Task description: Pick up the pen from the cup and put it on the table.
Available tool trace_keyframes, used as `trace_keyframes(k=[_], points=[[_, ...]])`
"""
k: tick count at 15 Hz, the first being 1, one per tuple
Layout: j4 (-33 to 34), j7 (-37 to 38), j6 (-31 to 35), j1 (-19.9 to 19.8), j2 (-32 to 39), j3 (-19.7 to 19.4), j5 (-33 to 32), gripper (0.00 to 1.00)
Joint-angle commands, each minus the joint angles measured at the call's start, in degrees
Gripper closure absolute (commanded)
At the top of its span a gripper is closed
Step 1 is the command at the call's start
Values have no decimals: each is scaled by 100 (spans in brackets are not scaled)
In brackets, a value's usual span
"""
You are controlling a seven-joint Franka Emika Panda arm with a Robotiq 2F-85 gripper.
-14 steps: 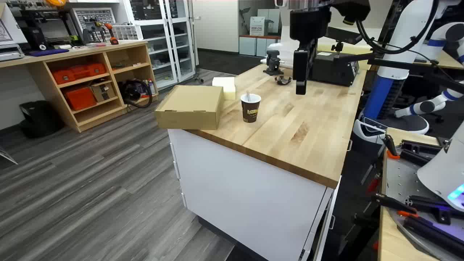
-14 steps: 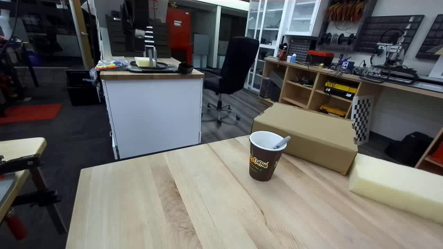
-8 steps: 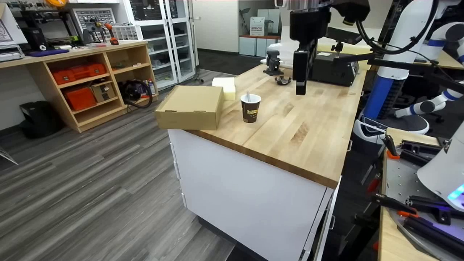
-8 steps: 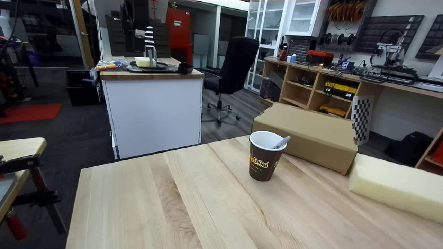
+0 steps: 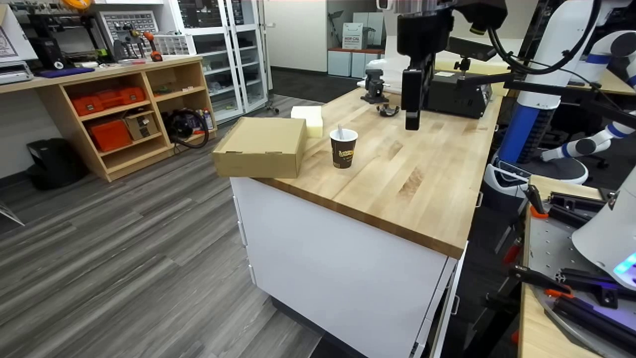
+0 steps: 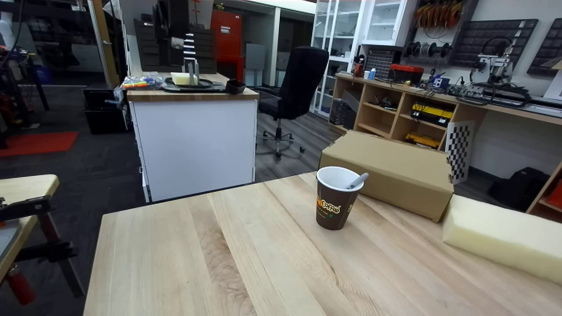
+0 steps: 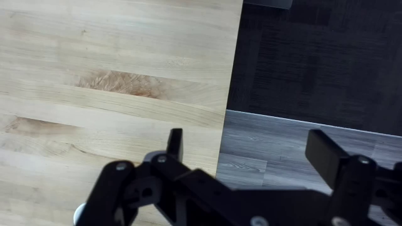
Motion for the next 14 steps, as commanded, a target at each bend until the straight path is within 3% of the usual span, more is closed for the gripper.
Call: trace_keyframes(k=[1, 8, 14], points=[[8, 32, -11, 137, 12, -129, -39, 0], [-12, -320, -279, -100, -308, -559, -556, 0], [648, -1080, 495, -449, 115, -1326, -722, 0]])
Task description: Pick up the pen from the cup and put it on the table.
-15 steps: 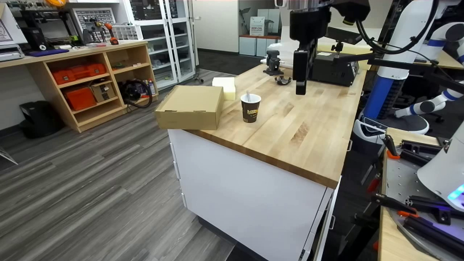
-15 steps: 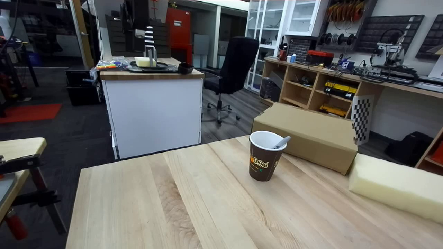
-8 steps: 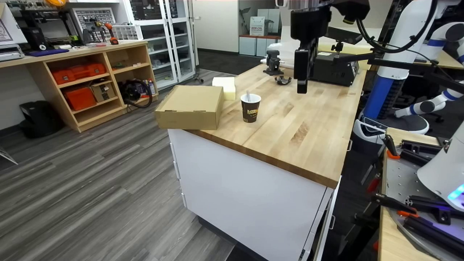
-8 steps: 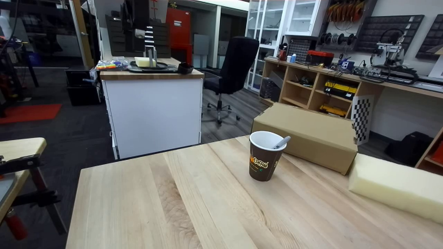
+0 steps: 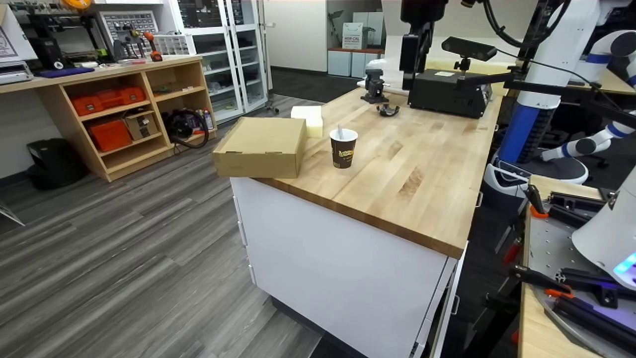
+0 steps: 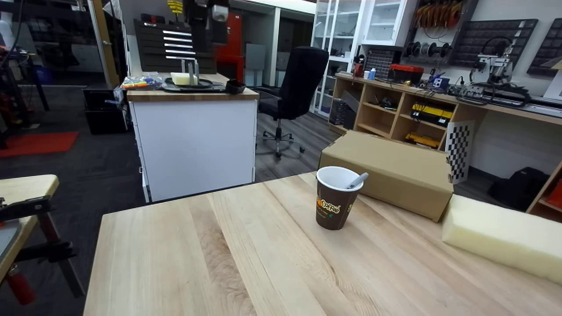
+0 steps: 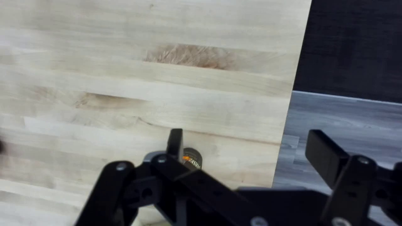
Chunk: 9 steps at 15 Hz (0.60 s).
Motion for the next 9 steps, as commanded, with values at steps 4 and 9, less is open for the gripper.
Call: trace_keyframes(k=[4, 9], points=[[1112, -651, 635, -241, 942, -553, 145, 0], [2066, -894, 518, -249, 1900, -655, 504, 0]])
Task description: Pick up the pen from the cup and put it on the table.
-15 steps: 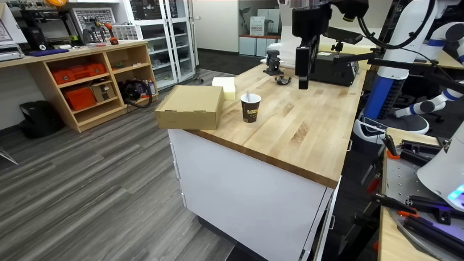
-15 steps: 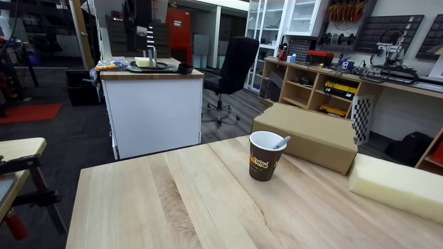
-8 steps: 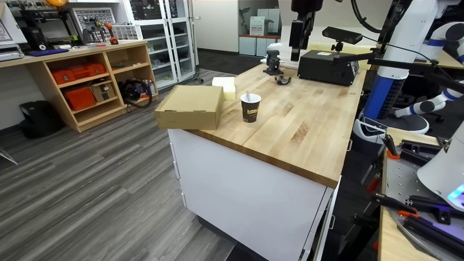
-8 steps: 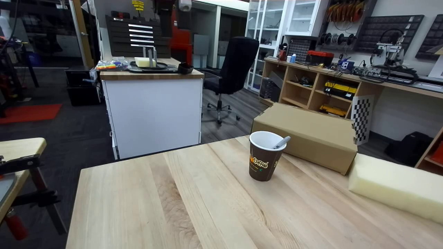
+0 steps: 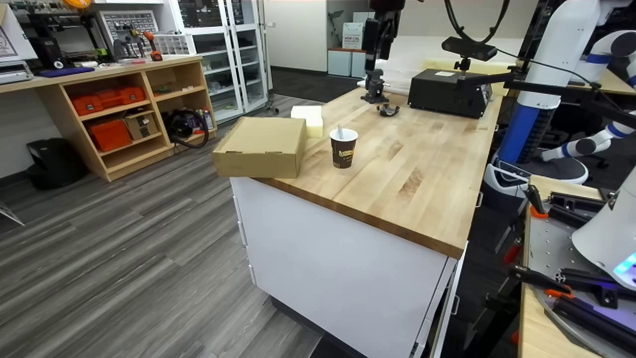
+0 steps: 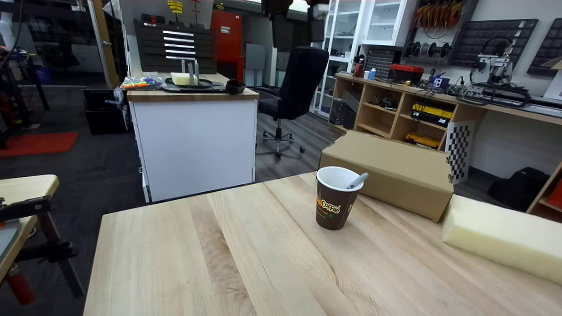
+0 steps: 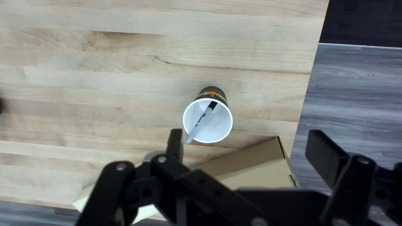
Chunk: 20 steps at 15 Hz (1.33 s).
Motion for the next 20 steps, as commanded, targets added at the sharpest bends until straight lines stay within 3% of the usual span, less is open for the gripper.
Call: trace_keyframes(k=[1, 13, 20], points=[[826, -319, -141, -76, 748, -54, 374, 0], [2448, -1088, -358, -706, 2248, -333, 866, 0], [3372, -1776, -1337, -1137, 3113, -165, 1840, 0]])
